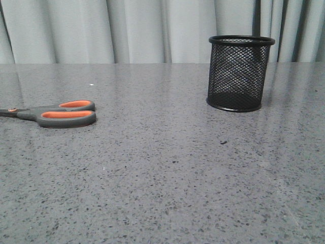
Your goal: Put scissors into bucket
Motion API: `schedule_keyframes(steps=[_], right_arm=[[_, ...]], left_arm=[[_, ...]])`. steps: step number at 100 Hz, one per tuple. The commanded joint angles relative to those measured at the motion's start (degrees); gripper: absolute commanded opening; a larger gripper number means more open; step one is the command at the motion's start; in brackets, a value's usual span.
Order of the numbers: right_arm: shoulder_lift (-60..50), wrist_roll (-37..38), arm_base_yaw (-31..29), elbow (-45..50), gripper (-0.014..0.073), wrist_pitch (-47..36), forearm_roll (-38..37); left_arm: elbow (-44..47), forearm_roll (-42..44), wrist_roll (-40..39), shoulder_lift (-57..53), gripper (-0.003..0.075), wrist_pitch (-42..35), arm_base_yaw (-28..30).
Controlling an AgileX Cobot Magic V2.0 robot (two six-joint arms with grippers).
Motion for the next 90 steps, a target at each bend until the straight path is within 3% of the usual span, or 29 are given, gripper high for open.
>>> schedule_keyframes(steps=[1, 25, 65, 90], right_arm=[[-1.18, -0.24, -0.34, 1.42, -0.0069, -6.34, 1.37], [-1.18, -0.24, -0.34, 1.42, -0.0069, -9.59, 5.62], [-1.18, -0.24, -0.34, 1.42, -0.0069, -11.34, 22.03], [-1.18, -0.24, -0.34, 1.42, -0.0069, -11.34, 24.02]], left_arm=[[0.99, -3.13, -0.49, -1.35, -0.002, -4.2, 0.09], [0.99, -7.44, -0.49, -1.35, -0.002, -4.2, 0.09], [0.99, -20.36, -0.49, -1.35, -0.002, -4.2, 0.09], [0.91, -26.2, -0.49, -1.35, -0.002, -4.2, 0.09]])
